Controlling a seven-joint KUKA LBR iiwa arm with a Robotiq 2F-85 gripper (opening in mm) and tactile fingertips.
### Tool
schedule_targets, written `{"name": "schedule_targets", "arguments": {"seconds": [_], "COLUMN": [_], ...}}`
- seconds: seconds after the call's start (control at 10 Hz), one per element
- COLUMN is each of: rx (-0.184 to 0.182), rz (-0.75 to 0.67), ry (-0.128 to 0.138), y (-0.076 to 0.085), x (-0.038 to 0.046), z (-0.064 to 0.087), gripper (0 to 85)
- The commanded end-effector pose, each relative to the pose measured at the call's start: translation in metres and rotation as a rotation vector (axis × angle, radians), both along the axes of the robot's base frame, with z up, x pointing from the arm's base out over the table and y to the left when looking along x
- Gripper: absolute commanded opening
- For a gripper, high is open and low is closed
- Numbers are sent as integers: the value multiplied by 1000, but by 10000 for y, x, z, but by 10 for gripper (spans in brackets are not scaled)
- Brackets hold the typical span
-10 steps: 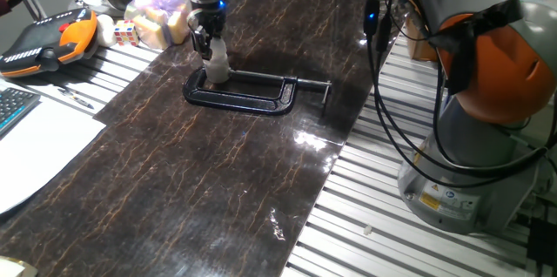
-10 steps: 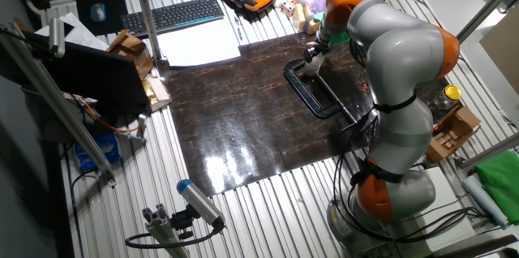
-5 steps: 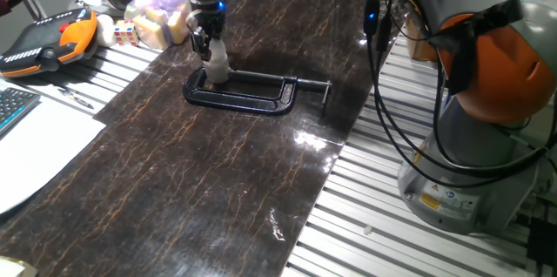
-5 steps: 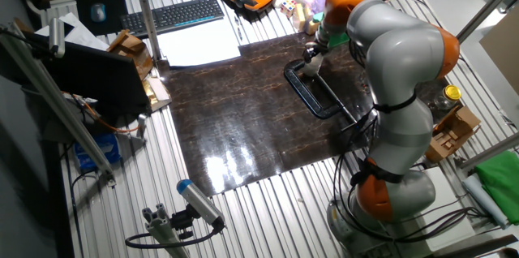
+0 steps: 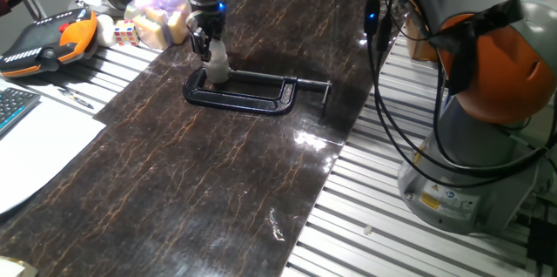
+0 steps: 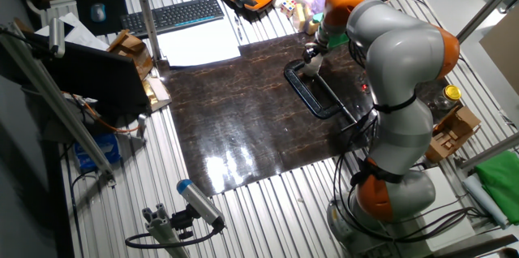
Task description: Screw the lid onto the jar
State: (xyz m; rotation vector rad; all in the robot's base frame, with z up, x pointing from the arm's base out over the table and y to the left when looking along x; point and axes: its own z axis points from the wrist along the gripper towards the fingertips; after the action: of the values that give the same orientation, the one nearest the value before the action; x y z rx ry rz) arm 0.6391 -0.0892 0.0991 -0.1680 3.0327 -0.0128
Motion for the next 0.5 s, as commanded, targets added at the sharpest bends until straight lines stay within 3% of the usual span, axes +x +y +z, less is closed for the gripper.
{"name": "schedule_targets", "arguments": {"seconds": [0.0,0.2,0.4], "rx": [2,2,-1], "rz": [-3,-7,-7], "ry": [-2,-3,-5], "y": [0,-1,-1], "x": [-2,-4,-6], "z": [1,3,3], "gripper": [627,703,693]}}
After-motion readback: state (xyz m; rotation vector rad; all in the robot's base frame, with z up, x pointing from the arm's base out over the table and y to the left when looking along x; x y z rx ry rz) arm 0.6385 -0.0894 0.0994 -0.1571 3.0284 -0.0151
